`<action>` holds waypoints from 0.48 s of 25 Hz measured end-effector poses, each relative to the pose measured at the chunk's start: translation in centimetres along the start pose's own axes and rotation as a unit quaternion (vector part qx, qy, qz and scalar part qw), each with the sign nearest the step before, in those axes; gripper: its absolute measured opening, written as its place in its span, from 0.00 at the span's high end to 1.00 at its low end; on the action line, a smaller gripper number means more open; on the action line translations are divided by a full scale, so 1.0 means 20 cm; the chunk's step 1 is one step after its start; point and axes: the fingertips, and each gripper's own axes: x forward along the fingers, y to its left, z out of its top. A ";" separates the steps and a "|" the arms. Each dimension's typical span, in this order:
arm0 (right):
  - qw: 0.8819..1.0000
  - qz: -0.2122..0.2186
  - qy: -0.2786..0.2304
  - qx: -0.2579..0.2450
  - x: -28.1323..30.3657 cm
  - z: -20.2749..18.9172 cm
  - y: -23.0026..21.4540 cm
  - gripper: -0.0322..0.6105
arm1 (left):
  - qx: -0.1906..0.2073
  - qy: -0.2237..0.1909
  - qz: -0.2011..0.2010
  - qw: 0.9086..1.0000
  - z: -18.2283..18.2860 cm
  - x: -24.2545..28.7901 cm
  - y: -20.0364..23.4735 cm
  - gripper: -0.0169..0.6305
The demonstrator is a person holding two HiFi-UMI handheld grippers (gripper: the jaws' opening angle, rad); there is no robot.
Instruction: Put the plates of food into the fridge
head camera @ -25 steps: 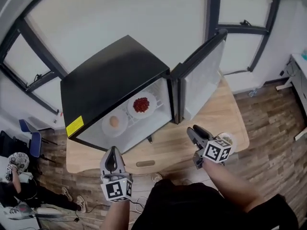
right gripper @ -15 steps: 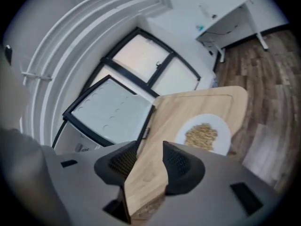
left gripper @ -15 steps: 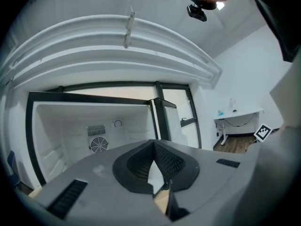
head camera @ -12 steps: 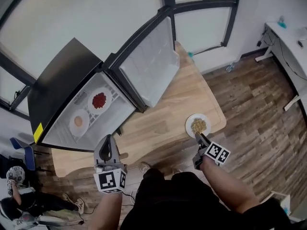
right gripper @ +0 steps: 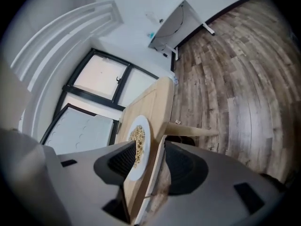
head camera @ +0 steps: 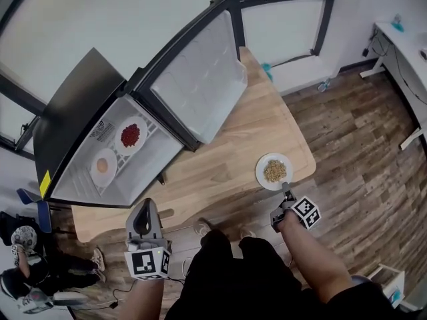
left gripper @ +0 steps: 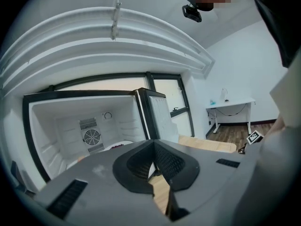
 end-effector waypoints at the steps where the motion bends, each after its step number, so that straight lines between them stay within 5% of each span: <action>1: 1.000 -0.003 0.004 -0.001 0.02 0.00 -0.01 0.64 | 0.005 0.004 0.006 1.000 -0.01 -0.02 0.02 0.97; 6: 0.999 -0.004 0.022 0.038 0.10 -0.02 -0.04 0.64 | 0.008 0.011 0.029 0.999 -0.04 -0.08 0.09 0.97; 12: 0.999 0.001 0.028 0.025 0.09 -0.01 -0.01 0.75 | 0.006 0.022 0.045 0.999 -0.11 -0.13 0.15 0.97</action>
